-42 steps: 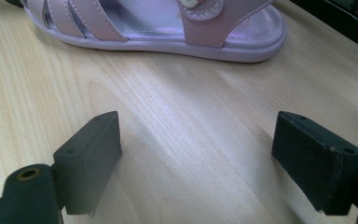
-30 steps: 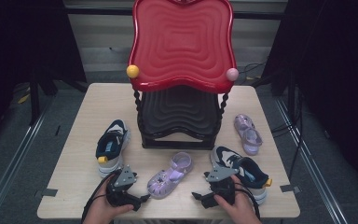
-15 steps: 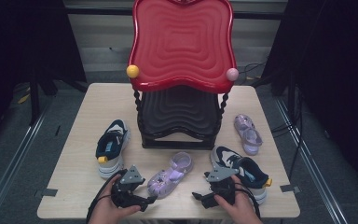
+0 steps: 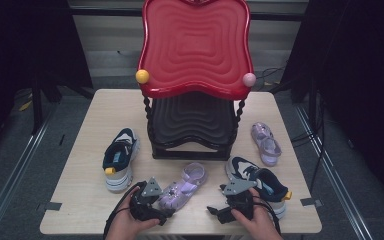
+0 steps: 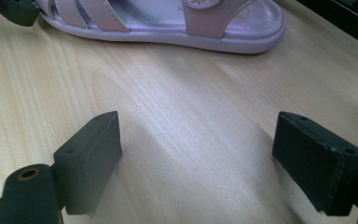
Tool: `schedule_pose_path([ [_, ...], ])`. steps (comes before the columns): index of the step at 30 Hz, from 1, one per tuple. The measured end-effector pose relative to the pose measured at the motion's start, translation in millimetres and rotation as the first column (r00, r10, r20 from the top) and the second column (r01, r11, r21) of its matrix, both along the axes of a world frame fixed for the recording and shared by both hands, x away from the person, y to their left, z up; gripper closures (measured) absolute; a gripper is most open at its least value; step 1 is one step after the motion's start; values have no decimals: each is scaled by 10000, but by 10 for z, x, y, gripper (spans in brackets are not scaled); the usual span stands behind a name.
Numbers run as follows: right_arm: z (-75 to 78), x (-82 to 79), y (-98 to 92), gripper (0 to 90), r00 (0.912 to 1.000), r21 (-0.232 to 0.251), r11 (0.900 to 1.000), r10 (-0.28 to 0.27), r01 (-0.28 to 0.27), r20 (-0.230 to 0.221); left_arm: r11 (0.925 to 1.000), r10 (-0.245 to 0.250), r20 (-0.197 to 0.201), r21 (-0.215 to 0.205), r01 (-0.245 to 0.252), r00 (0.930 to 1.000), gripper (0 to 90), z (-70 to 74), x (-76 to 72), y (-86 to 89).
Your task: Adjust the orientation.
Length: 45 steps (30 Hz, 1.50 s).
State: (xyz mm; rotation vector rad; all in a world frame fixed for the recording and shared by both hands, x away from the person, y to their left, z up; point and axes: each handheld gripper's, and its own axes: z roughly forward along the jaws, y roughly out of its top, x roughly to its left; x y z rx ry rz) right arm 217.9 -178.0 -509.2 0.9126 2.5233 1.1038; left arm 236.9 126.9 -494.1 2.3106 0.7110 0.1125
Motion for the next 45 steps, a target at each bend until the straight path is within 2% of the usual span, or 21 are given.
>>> schedule_pose_path([
  [8, 1, -31, -55, 149, 10000, -8, 10000, -52, 52, -7, 9999, -114, -65, 129, 115, 9999, 235, 24, 38, 24],
  [13, 3, -46, -86, 149, 10000, -4, 10000, -78, 78, -48, 9996, 22, -163, 273, -17, 9999, 253, 47, 72, 94],
  [19, 1, -46, -104, 149, 10000, -6, 10000, -35, 35, 21, 9986, 383, -206, 378, -375, 9991, 259, 68, 113, 163],
  [24, 1, -48, -106, 149, 10000, -4, 10000, -50, 50, 3, 9971, 679, -417, 376, -664, 9968, 290, 80, 142, 209],
  [29, 2, -49, -107, 149, 10000, -6, 10000, -52, 52, -12, 9940, 1002, -251, 457, -989, 9947, 315, 96, 173, 253],
  [35, 2, -49, -107, 149, 10000, -2, 10000, -54, 54, -11, 9884, 1450, -234, 498, -1437, 9892, 346, 96, 222, 291],
  [36, 2, -49, -107, 148, 10000, -6, 10000, -56, 56, -3, 9859, 1621, -38, 433, -1618, 9868, 365, 101, 238, 303],
  [37, 2, -49, -107, 148, 10000, -6, 10000, -55, 55, -2, 9831, 1774, -6, 449, -1772, 9841, 369, 108, 252, 312],
  [39, 1, -49, -106, 149, 10000, -4, 10000, -57, 57, 0, 9825, 1809, -5, 441, -1807, 9835, 370, 114, 275, 322],
  [40, 2, -49, -107, 149, 10000, -5, 10000, -53, 53, -1, 9788, 2013, 22, 383, -2012, 9795, 370, 116, 312, 329],
  [41, 2, -49, -107, 149, 10000, -5, 10000, -53, 53, -1, 9788, 2013, 22, 383, -2012, 9795, 377, 116, 312, 329],
  [45, 1, -49, -106, 149, 10000, 1, 10000, -57, 57, -2, 9721, 2332, 70, 263, -2333, 9724, 409, 137, 393, 337],
])
